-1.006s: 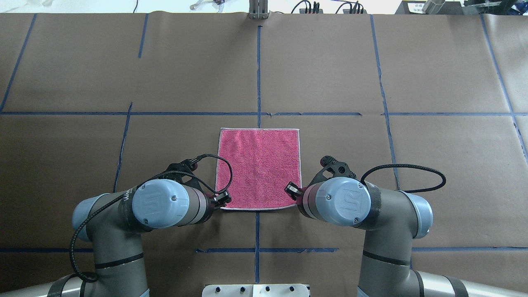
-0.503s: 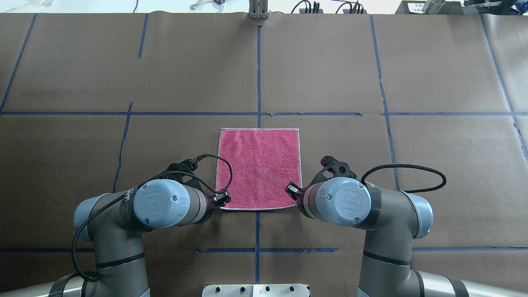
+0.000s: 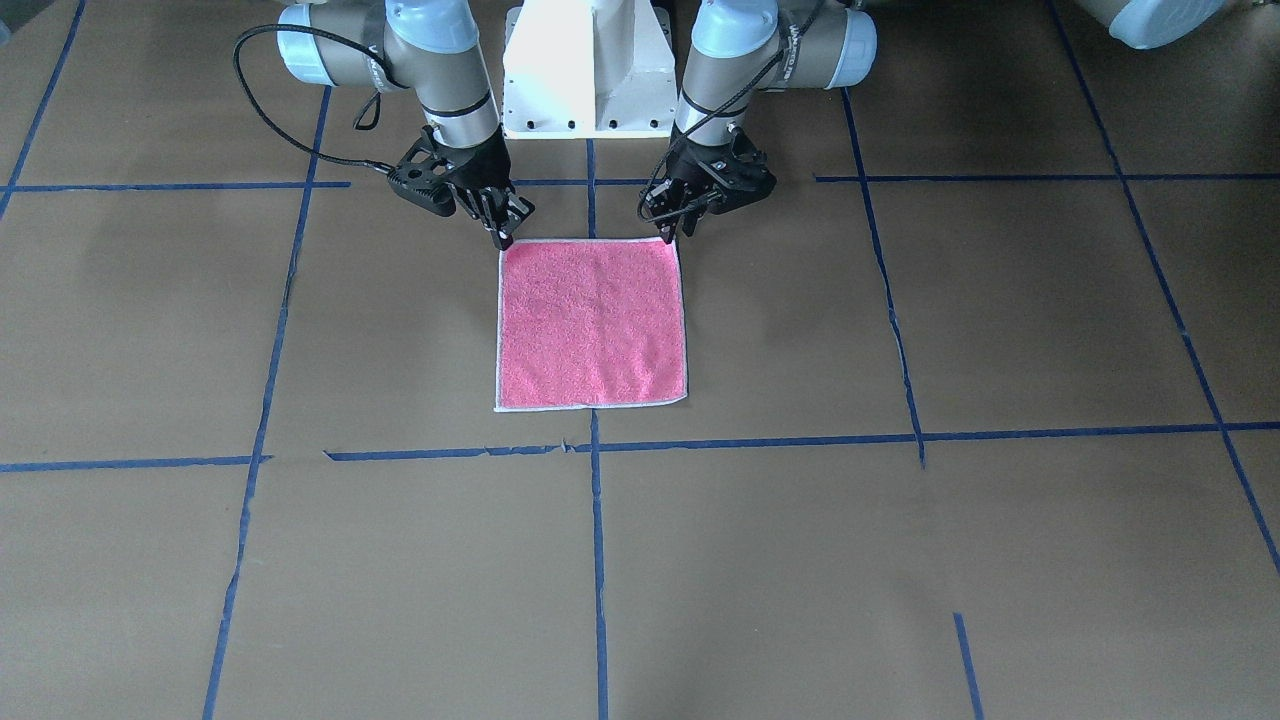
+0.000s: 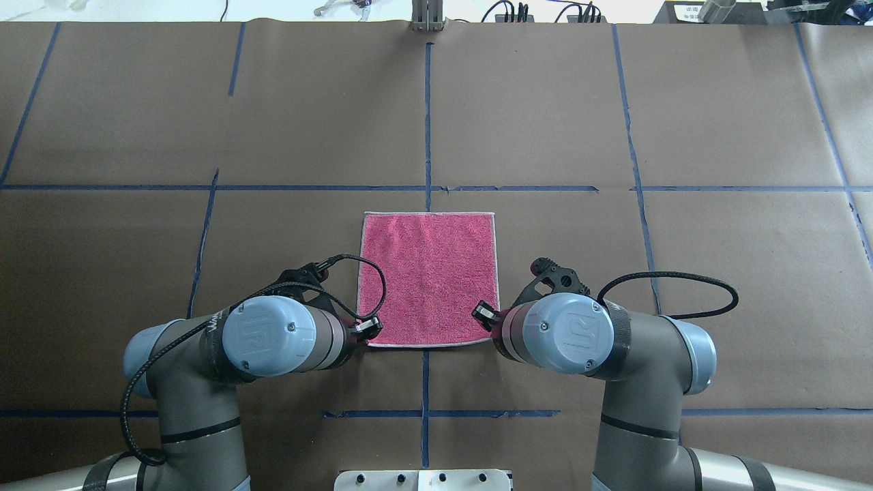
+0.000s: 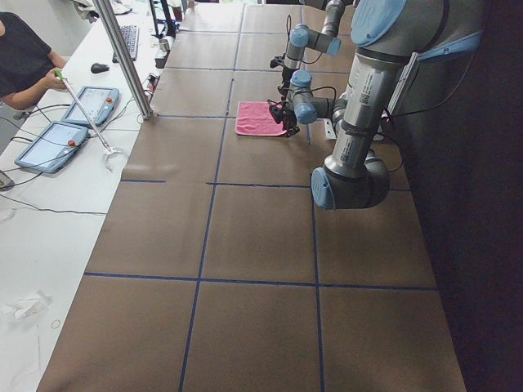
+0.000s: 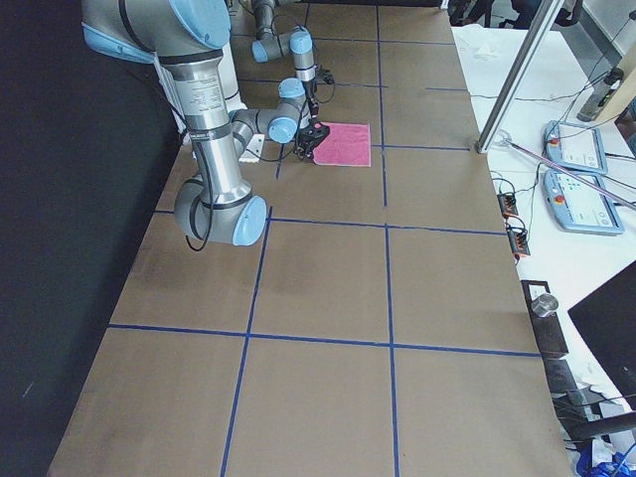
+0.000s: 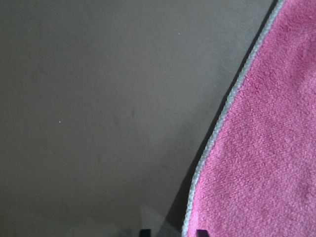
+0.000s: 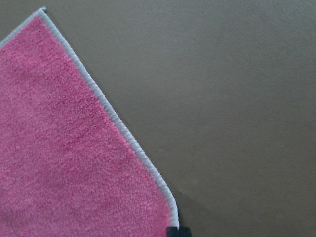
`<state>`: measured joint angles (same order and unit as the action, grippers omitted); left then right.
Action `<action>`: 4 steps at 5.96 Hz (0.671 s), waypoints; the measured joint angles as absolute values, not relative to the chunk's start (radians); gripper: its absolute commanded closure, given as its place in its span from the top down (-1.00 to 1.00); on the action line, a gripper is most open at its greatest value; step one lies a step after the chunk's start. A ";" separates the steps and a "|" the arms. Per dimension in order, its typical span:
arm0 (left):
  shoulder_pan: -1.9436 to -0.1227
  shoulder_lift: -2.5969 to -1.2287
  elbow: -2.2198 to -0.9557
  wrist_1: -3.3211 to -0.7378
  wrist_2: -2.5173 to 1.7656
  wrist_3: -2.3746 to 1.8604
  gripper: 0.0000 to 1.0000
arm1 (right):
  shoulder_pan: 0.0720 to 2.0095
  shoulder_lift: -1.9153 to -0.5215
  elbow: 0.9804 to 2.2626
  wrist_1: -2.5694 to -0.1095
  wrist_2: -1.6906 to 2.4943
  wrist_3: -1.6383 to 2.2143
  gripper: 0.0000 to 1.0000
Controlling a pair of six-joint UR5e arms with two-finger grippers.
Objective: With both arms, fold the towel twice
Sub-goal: 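Hold the near towel corners pinched in both grippers, then lift the near edge with both grippers and fold it over the far edge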
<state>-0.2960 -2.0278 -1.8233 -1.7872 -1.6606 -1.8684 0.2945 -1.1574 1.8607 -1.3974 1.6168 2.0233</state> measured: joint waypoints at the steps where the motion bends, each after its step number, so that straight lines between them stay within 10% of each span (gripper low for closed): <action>1: -0.296 -2.028 -1.823 -1.787 -1.661 -1.868 -0.90 | 0.295 -1.157 1.861 -1.397 1.617 2.023 -0.96; 4: -0.297 -2.032 -1.822 -1.793 -1.662 -1.869 -1.00 | 0.296 -1.159 1.860 -1.397 1.617 2.023 -0.96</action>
<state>-0.2967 -2.0322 -1.8224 -1.7928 -1.6618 -1.8689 0.2963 -1.1591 1.8601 -1.3975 1.6168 2.0233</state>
